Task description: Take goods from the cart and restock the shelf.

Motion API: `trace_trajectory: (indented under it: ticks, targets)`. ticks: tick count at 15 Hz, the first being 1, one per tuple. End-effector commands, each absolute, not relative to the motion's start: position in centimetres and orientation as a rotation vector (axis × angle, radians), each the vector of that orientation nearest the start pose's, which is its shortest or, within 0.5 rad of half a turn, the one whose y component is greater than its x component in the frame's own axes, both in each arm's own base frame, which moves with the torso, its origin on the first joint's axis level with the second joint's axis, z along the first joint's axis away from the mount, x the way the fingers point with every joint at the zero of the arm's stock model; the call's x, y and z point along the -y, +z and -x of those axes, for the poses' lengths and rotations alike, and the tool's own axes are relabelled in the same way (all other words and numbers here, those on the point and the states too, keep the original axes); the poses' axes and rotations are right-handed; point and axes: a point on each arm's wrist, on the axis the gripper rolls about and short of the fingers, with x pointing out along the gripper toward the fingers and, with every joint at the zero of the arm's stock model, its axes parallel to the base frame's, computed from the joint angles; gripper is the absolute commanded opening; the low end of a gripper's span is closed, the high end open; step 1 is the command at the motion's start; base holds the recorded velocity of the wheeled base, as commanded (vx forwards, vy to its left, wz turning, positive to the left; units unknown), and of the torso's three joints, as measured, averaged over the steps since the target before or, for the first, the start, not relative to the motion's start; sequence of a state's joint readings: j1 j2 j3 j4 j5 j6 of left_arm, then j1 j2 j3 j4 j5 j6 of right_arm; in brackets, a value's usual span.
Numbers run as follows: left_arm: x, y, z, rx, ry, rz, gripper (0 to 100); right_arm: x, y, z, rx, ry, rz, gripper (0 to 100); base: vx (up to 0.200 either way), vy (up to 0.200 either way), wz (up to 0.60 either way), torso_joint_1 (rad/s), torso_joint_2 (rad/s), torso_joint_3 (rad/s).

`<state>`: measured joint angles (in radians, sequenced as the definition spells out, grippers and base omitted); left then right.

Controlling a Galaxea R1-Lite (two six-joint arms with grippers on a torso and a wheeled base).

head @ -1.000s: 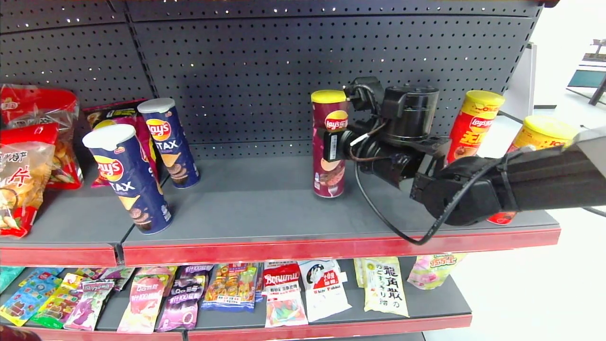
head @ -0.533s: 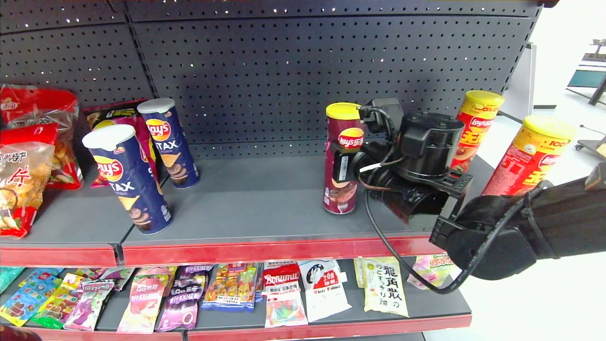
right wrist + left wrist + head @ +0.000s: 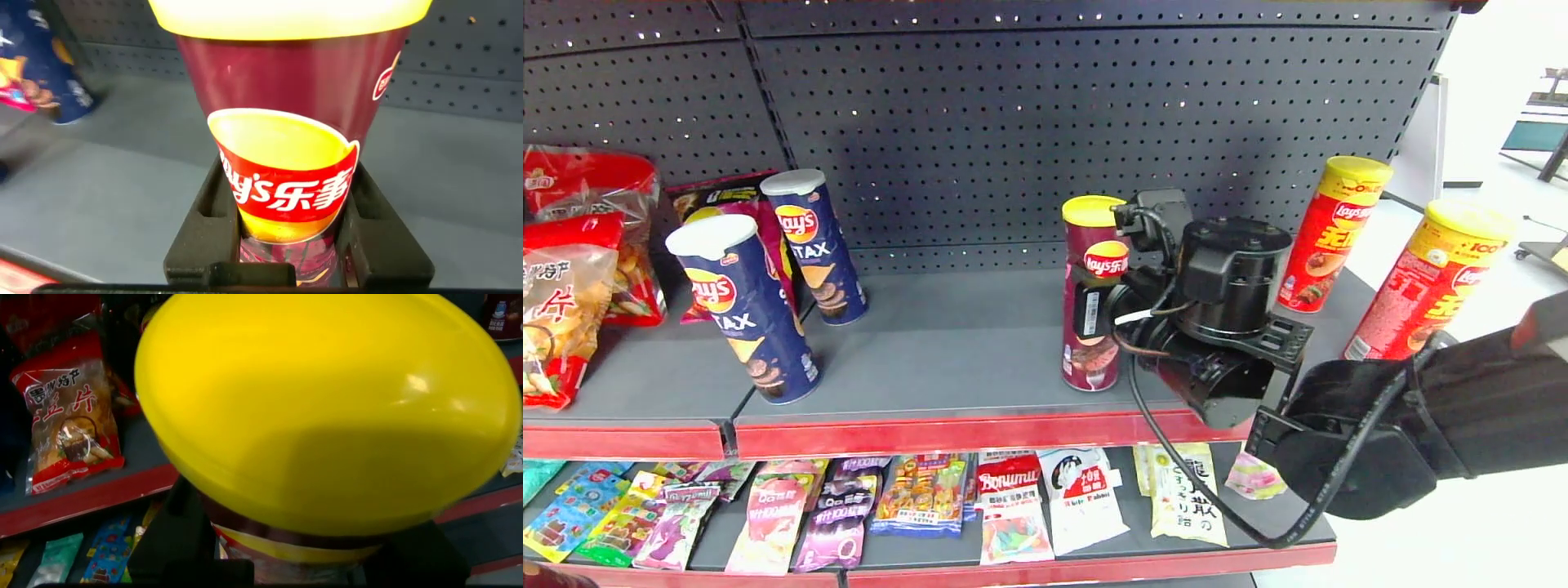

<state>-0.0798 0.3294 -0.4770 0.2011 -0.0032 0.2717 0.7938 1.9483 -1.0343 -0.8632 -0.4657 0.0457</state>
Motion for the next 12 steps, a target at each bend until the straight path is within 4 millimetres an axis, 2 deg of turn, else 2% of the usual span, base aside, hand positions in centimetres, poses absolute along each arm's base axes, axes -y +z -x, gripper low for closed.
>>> trace_trajectory:
  ticks: [1, 6, 12]
  targets:
    - [-0.2, 19.1, 2.0, -0.044, -0.09, -0.273, 0, -26.5, 17.6, -27.4, -0.06, 0.325, -0.007, 0, 0.0, 0.0, 0.0, 0.0, 0.0, 0.0]
    - [-0.2, 19.1, 2.0, -0.044, -0.09, -0.273, 0, -26.5, 17.4, -27.3, -0.062, 0.295, -0.002, 0, 0.0, 0.0, 0.0, 0.0, 0.0, 0.0]
    - [-0.1, 19.1, 1.9, -0.047, -0.09, -0.274, 0, -27.8, 17.6, -25.6, -0.054, 0.258, -0.001, 0, 0.0, 0.0, 0.0, 0.0, 0.0, 0.0]
